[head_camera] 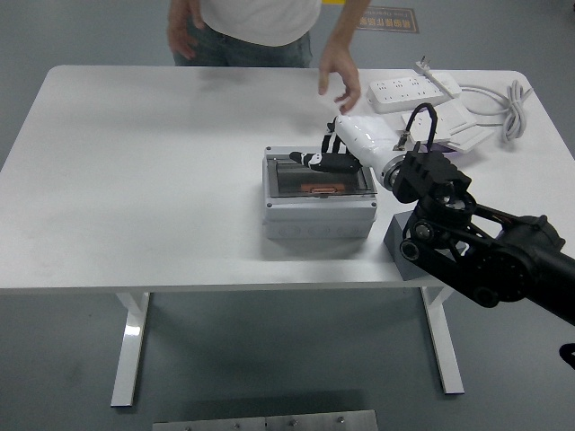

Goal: Fetch the battery,place it into the box,close the lid of the box

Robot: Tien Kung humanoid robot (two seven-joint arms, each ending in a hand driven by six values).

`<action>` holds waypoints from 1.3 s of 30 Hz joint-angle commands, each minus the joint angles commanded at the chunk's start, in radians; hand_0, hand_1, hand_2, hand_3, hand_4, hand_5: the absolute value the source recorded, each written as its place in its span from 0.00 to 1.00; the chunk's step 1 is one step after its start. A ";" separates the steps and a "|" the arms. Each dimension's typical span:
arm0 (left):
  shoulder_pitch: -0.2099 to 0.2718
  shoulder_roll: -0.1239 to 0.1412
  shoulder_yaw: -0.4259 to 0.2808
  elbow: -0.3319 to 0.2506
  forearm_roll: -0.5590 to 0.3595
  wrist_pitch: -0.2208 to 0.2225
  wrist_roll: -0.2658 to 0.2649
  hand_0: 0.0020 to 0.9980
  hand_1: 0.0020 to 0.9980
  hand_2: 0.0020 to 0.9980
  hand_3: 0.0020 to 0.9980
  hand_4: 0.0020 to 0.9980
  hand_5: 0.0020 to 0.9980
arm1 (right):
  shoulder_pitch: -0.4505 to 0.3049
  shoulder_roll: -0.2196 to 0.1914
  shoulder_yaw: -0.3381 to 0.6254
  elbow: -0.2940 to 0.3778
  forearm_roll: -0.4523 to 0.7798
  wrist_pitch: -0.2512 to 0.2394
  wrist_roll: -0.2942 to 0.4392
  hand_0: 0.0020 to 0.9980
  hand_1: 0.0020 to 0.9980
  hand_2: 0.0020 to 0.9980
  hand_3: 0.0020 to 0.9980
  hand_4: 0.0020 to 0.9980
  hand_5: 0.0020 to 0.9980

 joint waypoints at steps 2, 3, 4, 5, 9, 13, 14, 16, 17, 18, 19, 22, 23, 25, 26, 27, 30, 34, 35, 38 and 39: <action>0.003 -0.001 0.001 0.000 -0.004 0.000 0.001 0.59 0.69 0.60 0.58 0.57 0.00 | -0.031 -0.013 0.048 0.021 0.001 0.010 0.010 0.40 0.41 0.46 0.50 0.93 0.98; 0.005 -0.002 0.002 0.000 -0.006 0.000 0.001 0.59 0.69 0.60 0.58 0.57 0.00 | -0.047 -0.019 0.071 0.030 0.009 0.017 0.020 0.36 0.38 0.43 0.50 0.93 0.98; 0.006 -0.002 0.003 0.000 -0.007 0.000 0.002 0.59 0.69 0.60 0.58 0.57 0.00 | -0.063 -0.024 0.096 0.038 0.025 0.025 0.034 0.36 0.38 0.43 0.50 0.93 0.98; 0.009 -0.003 0.003 -0.001 -0.008 0.000 0.002 0.59 0.69 0.60 0.58 0.57 0.00 | -0.088 -0.029 0.132 0.046 0.052 0.039 0.061 0.36 0.38 0.43 0.50 0.93 0.98; 0.014 -0.006 0.006 0.000 -0.015 0.001 0.001 0.59 0.69 0.60 0.58 0.57 0.00 | -0.159 -0.043 0.246 0.050 0.137 0.017 0.155 0.26 0.32 0.39 0.46 0.93 0.97; 0.018 -0.009 0.008 0.000 -0.020 0.003 0.002 0.59 0.69 0.60 0.58 0.57 0.00 | -0.231 -0.053 0.358 0.032 0.262 -0.077 0.296 0.26 0.32 0.39 0.46 0.93 0.97; 0.019 -0.010 0.009 0.000 -0.021 0.003 0.001 0.59 0.69 0.60 0.58 0.57 0.00 | -0.247 -0.054 0.385 0.027 0.304 -0.104 0.338 0.26 0.32 0.39 0.46 0.93 0.97; 0.020 -0.011 0.009 0.000 -0.021 0.004 0.002 0.59 0.69 0.60 0.58 0.57 0.00 | -0.274 -0.051 0.430 0.017 0.376 -0.152 0.410 0.24 0.31 0.38 0.45 0.91 0.89; 0.020 -0.013 0.009 0.000 -0.022 0.004 0.001 0.59 0.69 0.60 0.58 0.57 0.00 | -0.289 -0.047 0.455 0.010 0.424 -0.181 0.458 0.24 0.31 0.38 0.45 0.91 0.89; 0.020 -0.013 0.009 0.000 -0.022 0.004 0.001 0.59 0.69 0.60 0.58 0.57 0.00 | -0.296 -0.044 0.469 0.007 0.454 -0.198 0.488 0.24 0.31 0.38 0.45 0.91 0.89; 0.020 -0.014 0.008 0.000 -0.022 0.004 0.000 0.59 0.69 0.60 0.58 0.57 0.00 | -0.307 -0.040 0.485 0.003 0.496 -0.220 0.530 0.24 0.31 0.38 0.45 0.91 0.89; 0.019 -0.018 0.007 0.002 -0.022 0.005 -0.004 0.59 0.69 0.60 0.58 0.57 0.00 | -0.334 -0.027 0.511 0.003 0.604 -0.277 0.636 0.39 0.36 0.42 0.48 0.86 0.73; 0.020 -0.019 0.007 0.003 -0.022 0.005 -0.006 0.59 0.69 0.60 0.58 0.57 0.00 | -0.341 -0.024 0.516 0.004 0.640 -0.287 0.668 0.39 0.36 0.42 0.48 0.86 0.73; 0.021 -0.020 0.007 0.004 -0.022 0.004 -0.009 0.59 0.69 0.60 0.58 0.57 0.00 | -0.354 -0.018 0.527 0.007 0.713 -0.292 0.725 0.39 0.36 0.42 0.48 0.86 0.73; 0.023 -0.021 0.006 0.005 -0.020 0.003 -0.009 0.59 0.69 0.60 0.58 0.57 0.00 | -0.363 -0.014 0.536 0.010 0.752 -0.285 0.755 0.39 0.36 0.42 0.48 0.86 0.73; 0.024 -0.021 0.005 0.005 -0.020 0.003 -0.010 0.59 0.69 0.60 0.58 0.57 0.00 | -0.369 -0.012 0.542 0.011 0.772 -0.281 0.770 0.43 0.41 0.45 0.51 0.83 0.58; 0.028 -0.022 0.002 0.006 -0.019 0.003 -0.011 0.59 0.69 0.60 0.58 0.57 0.00 | -0.393 -0.007 0.569 0.017 0.837 -0.257 0.789 0.43 0.41 0.45 0.51 0.83 0.58; 0.034 -0.027 0.001 0.006 -0.021 0.005 -0.010 0.59 0.69 0.60 0.58 0.57 0.00 | -0.425 -0.011 0.601 0.022 0.871 -0.226 0.778 0.54 0.54 0.57 0.61 0.77 0.35; 0.035 -0.028 0.001 0.006 -0.022 0.005 -0.010 0.59 0.69 0.60 0.58 0.57 0.00 | -0.430 -0.013 0.608 0.022 0.871 -0.219 0.772 0.54 0.54 0.57 0.61 0.77 0.35; 0.037 -0.033 0.003 0.006 -0.026 0.006 -0.010 0.59 0.69 0.60 0.58 0.57 0.00 | -0.444 -0.023 0.629 0.022 0.862 -0.198 0.752 0.54 0.54 0.57 0.61 0.77 0.35; 0.037 -0.034 0.003 0.007 -0.028 0.006 -0.011 0.59 0.69 0.60 0.58 0.57 0.00 | -0.446 -0.025 0.633 0.022 0.859 -0.195 0.749 0.76 0.75 0.78 0.79 0.79 0.25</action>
